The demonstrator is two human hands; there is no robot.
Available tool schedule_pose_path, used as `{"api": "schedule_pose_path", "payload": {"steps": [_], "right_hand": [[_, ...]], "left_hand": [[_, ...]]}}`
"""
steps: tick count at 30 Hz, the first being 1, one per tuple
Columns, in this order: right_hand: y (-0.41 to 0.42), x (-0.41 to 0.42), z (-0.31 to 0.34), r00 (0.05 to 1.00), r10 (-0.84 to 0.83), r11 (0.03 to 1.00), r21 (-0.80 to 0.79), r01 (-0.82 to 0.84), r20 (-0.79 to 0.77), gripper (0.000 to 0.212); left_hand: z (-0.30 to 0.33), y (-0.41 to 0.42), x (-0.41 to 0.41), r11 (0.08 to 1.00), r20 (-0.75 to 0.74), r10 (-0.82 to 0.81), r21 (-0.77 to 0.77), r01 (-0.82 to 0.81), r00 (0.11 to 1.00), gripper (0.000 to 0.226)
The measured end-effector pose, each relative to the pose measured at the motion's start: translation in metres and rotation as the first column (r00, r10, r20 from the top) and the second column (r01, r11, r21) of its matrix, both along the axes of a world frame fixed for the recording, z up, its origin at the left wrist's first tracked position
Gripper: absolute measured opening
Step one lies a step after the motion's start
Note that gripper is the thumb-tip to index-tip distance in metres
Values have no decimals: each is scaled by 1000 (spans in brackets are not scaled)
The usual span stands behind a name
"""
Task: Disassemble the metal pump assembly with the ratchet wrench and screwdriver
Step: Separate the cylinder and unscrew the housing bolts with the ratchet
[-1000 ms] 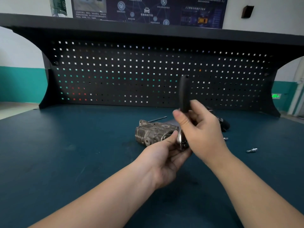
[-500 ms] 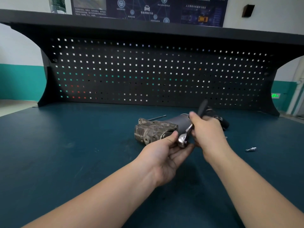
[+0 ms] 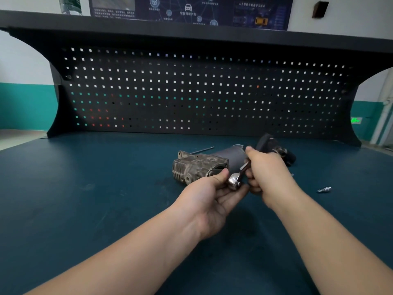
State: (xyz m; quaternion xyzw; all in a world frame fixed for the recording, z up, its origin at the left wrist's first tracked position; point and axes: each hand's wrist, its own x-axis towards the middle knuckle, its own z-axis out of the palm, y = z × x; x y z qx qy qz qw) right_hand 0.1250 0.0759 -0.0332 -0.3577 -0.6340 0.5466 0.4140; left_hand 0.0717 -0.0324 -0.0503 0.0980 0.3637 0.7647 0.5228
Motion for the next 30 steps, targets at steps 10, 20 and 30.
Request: {"api": "schedule_pose_path", "payload": {"steps": [10, 20, 30], "right_hand": [[-12, 13, 4, 951, 300, 721, 671, -174, -75, 22], [2, 2, -2, 988, 32, 997, -71, -21, 151, 37], [-31, 14, 5, 951, 289, 488, 838, -243, 107, 26]], "left_hand": [[2, -4, -4, 998, -15, -45, -42, 44, 999, 23], [-1, 0, -3, 998, -70, -29, -62, 24, 997, 20], [3, -5, -2, 999, -86, -9, -35, 6, 996, 20]]}}
